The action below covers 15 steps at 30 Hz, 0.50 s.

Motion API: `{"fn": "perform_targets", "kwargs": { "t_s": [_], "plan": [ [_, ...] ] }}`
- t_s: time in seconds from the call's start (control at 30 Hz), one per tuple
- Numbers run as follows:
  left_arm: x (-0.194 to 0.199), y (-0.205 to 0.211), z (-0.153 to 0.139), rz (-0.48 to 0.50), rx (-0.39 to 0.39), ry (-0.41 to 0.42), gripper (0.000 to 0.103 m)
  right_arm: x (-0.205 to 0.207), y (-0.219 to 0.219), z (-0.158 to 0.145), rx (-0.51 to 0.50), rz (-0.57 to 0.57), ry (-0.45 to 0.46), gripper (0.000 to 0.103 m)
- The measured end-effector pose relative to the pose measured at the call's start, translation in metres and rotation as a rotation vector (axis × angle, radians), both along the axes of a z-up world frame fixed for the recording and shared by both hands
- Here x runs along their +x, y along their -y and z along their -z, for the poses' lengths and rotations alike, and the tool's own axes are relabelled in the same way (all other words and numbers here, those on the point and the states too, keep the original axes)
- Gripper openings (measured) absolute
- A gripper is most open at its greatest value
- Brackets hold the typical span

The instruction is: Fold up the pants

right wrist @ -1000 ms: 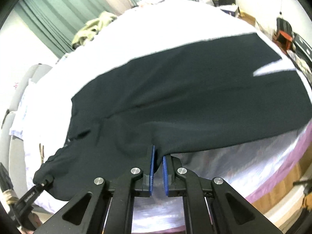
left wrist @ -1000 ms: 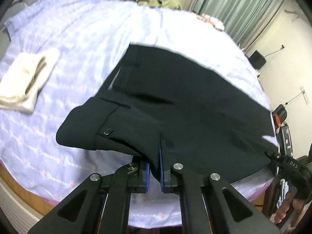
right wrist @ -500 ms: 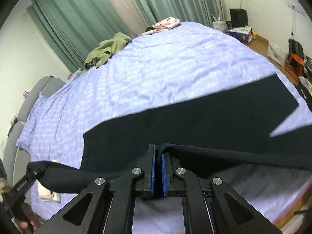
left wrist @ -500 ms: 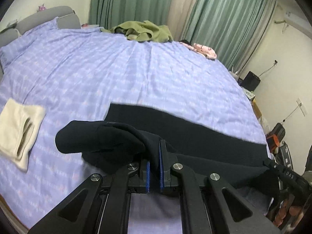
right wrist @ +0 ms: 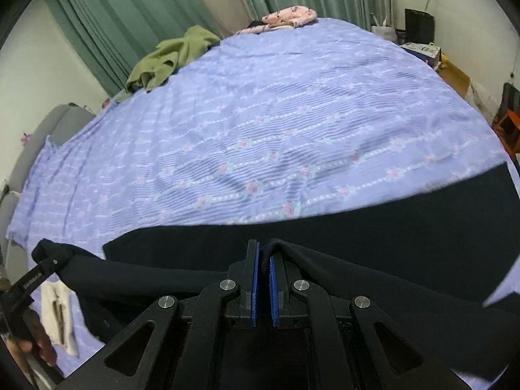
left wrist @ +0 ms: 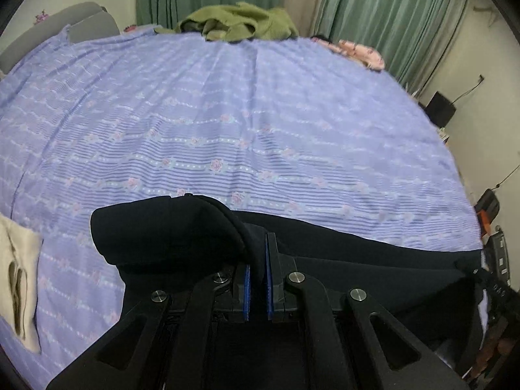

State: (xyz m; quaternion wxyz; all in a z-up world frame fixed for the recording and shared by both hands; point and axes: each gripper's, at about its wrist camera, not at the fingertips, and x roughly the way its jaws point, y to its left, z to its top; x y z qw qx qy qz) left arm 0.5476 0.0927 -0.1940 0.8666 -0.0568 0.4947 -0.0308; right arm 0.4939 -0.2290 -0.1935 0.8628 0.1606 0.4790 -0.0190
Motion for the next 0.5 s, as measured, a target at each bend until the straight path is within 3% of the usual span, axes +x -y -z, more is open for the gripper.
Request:
{"fn": "perform_targets", "kwargs": {
  "t_s": [0.2,0.33,0.37,0.4,0.43,0.47,0.5],
  "plan": [
    [0.047,0.012,0.046,0.039,0.074,-0.099,0.009,0.044,-0.008,0.034,-0.051,-0.05,-0.074,0.007],
    [0.062,0.019,0.058,0.038,0.116,-0.149,0.015,0.059,-0.006,0.053,-0.06,-0.075,-0.142,0.008],
    [0.063,0.02,0.056,0.03,0.119,-0.154,0.021,0.06,-0.006,0.054,-0.058,-0.08,-0.15,0.013],
    [0.062,0.02,0.054,0.026,0.124,-0.146,0.03,0.06,-0.006,0.053,-0.053,-0.087,-0.149,0.026],
    [0.06,0.022,0.047,0.022,0.138,-0.122,0.057,0.058,-0.007,0.048,-0.051,-0.092,-0.135,0.035],
    [0.054,0.025,0.037,0.02,0.16,-0.081,0.072,0.055,-0.008,0.042,-0.054,-0.096,-0.111,0.052],
    [0.049,0.027,0.029,0.027,0.168,-0.052,0.072,0.052,-0.009,0.036,-0.065,-0.098,-0.087,0.062]
  ]
}}
